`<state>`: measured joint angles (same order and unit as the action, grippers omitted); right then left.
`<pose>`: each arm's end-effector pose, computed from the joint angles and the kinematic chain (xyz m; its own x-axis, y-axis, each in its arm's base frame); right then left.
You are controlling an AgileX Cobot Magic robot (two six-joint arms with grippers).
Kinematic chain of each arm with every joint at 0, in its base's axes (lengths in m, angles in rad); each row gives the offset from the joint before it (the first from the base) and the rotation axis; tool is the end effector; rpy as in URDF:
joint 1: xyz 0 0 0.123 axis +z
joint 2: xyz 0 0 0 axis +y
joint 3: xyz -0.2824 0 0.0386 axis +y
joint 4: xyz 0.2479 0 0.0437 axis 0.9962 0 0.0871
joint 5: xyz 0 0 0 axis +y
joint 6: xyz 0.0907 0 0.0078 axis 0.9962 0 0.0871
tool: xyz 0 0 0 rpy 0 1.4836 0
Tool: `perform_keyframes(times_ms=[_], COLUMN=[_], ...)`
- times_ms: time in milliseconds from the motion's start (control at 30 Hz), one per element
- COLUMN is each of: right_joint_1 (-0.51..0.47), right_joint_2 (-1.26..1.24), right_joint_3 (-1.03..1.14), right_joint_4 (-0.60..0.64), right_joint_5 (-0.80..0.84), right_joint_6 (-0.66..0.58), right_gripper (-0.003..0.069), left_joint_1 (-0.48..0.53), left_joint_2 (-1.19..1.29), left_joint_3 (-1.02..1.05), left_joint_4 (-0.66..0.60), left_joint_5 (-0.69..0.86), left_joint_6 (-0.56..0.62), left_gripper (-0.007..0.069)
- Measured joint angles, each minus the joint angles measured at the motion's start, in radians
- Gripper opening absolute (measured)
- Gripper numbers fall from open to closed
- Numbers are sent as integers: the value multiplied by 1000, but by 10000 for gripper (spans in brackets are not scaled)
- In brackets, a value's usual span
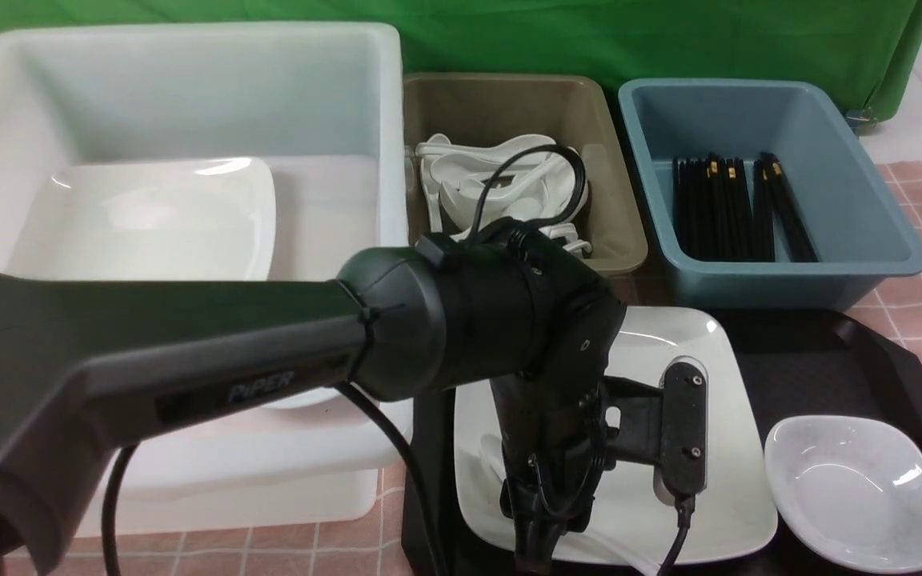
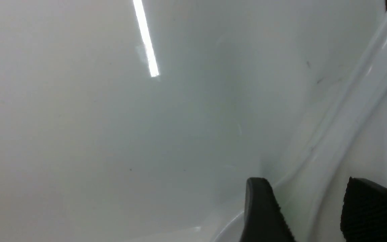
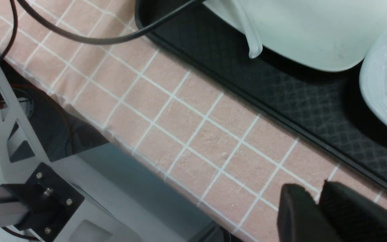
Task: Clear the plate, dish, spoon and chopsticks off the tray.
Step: Use the left arm to grab a soup spoon from the plate, then use the left arm to put the soup spoon into the small storage box in the middle
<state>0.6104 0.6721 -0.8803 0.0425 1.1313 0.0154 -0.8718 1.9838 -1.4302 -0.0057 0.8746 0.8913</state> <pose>0.0779 0.0587 0.3555 -0.6273 -0.3980 -0.6694 -0.5732 0.8178 0.0510 0.2591 -0.3089 0.1843 0.1987 0.9690 -0.1471 0.9695 -0.1724 0.1740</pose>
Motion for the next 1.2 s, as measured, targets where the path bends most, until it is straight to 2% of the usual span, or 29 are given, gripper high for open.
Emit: perform_keyframes(times_ms=[267,333,367,400,433,500,567,700,800,900,1033,1100,1167,1200], right_joint_1=[0,0,0,0,0,0,0,0,0,0,0,0,0,0], right_joint_2=[0,0,0,0,0,0,0,0,0,0,0,0,0,0], right_joint_3=[0,0,0,0,0,0,0,0,0,0,0,0,0,0], right_joint_4=[0,0,0,0,0,0,0,0,0,0,0,0,1,1], right_joint_5=[0,0,0,0,0,0,0,0,0,0,-5,-13,-41,-48], right_joint_6=[0,3,4,4,4,4,4,4,4,6,7,7,7,7], right_gripper=[165,167,167,167,167,167,167,167,168,171,176,178,181,182], left_joint_1=[0,0,0,0,0,0,1,29,125,192,346,382,441,448], left_joint_2=[66,71,71,71,70,65,51,6,-18,-19,-19,-14,3,8], left_joint_3=[-15,-19,-19,-19,-19,-19,-24,-104,-276,-359,-487,-503,-518,-519], left_joint_4=[-64,-66,-68,-68,-67,-61,-43,-45,-72,-131,-378,-454,-583,-599], left_joint_5=[-36,-36,-33,-33,-32,-31,-24,2,-6,-61,-238,-277,-343,-353], left_joint_6=[25,8,-6,-7,-12,-13,-41,-168,-279,-334,-388,-394,-398,-398], left_gripper=[309,252,197,188,114,80,47,43,43,43,43,43,43,43])
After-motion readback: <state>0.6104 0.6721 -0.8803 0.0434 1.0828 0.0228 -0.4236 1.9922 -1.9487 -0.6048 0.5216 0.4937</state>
